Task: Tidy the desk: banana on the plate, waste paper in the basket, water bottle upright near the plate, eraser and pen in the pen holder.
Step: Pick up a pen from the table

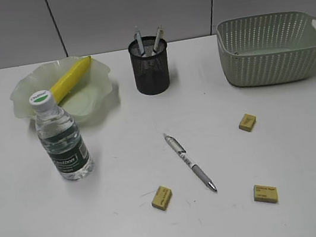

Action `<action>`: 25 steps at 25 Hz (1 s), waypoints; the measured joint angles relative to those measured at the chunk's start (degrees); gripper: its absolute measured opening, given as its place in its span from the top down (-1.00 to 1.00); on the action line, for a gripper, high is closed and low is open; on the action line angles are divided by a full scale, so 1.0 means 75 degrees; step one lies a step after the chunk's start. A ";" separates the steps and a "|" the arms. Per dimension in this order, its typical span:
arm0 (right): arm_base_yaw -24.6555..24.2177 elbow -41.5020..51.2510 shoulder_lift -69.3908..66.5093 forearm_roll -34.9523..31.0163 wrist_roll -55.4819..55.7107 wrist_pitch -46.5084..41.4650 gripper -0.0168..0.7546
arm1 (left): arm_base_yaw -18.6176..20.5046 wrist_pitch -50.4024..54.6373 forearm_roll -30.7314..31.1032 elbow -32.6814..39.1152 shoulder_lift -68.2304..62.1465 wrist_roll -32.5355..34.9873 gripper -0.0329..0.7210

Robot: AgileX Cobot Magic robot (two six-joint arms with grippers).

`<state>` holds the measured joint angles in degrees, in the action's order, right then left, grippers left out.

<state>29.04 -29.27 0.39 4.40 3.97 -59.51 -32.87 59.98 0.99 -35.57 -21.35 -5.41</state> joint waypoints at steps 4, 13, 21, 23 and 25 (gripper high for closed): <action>0.0000 0.0000 0.0000 0.0000 0.0000 0.0000 -0.14 | 0.0000 -0.0117 0.0048 0.0431 0.1127 0.0000 -0.18; 0.0000 -0.0376 -0.1412 0.0007 -0.0456 0.0786 -0.14 | -0.0001 0.0049 0.0101 0.0622 0.2541 0.0000 0.02; 0.0000 -0.1582 -0.5445 -0.0046 -0.1356 0.1485 -0.14 | -0.0001 0.0058 0.0115 0.0623 0.2884 0.0000 0.03; 0.0000 -0.1993 -0.6614 -0.0240 -0.1391 0.1547 -0.14 | -0.0001 0.0058 0.0116 0.0623 0.2884 0.0000 0.03; 0.0000 -0.2477 -0.7526 -0.0514 -0.1406 0.1585 -0.14 | -0.0001 0.0058 0.0123 0.0623 0.2884 0.0000 0.03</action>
<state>29.04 -47.85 -56.05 0.54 -6.58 -47.62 -32.87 60.42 1.92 -30.90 0.28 -5.41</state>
